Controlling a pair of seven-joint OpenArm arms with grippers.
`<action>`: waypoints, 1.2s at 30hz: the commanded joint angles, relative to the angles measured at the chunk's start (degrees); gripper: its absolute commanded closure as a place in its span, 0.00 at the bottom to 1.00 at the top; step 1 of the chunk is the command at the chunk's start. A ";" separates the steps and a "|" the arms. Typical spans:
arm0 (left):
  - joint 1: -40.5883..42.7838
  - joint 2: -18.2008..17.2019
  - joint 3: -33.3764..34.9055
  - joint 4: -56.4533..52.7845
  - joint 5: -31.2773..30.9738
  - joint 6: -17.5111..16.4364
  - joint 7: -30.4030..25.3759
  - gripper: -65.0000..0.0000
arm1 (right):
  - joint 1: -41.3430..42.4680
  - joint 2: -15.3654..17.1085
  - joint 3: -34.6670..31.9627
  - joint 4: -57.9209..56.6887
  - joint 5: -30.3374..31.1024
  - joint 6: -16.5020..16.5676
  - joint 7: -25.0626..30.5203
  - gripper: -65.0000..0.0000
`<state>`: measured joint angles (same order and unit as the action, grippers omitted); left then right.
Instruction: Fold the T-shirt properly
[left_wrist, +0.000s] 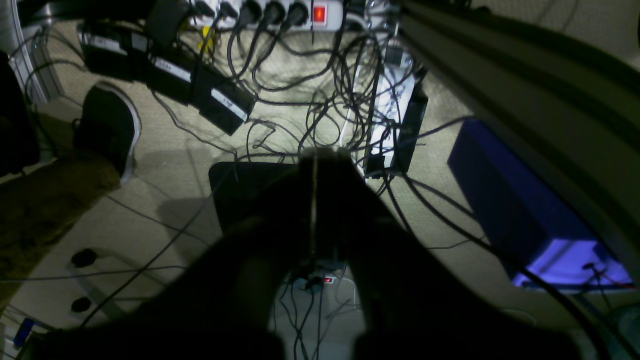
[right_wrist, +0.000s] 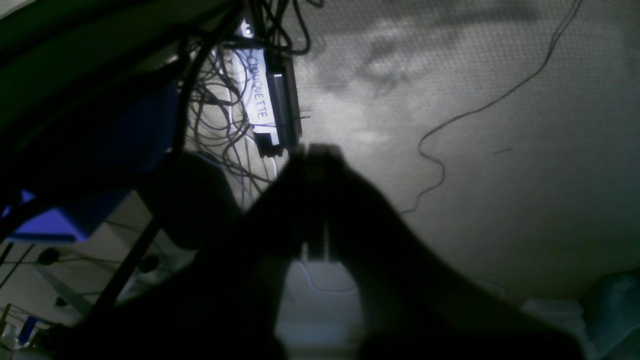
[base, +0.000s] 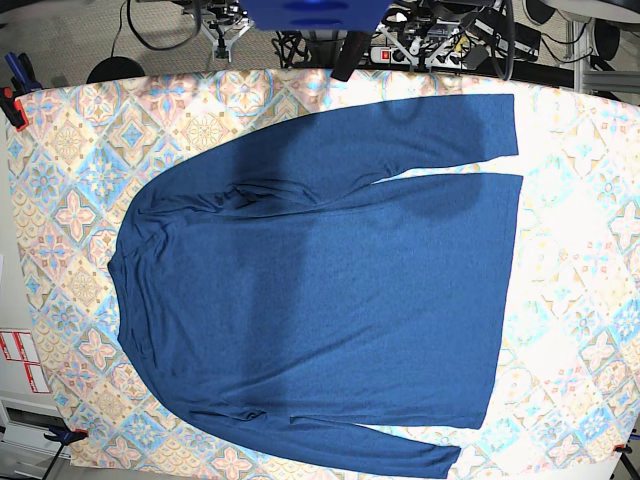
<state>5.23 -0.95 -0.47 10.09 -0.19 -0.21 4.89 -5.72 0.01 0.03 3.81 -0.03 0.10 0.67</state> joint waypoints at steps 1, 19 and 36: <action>0.26 0.12 0.16 0.07 0.14 0.08 0.17 1.00 | -0.22 0.12 -0.08 -0.08 0.08 -0.14 0.08 0.99; 1.93 -0.32 0.07 0.15 0.32 0.08 0.17 1.00 | -0.75 0.38 -0.08 -0.08 0.08 -0.14 0.08 0.99; 20.13 -6.04 0.07 24.51 -0.21 0.08 -0.01 1.00 | -18.06 6.27 0.27 19.70 0.08 -0.14 -0.01 1.00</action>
<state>24.77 -6.70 -0.27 34.59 -0.21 -0.30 4.84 -23.35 5.63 0.08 23.62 -0.08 0.30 0.51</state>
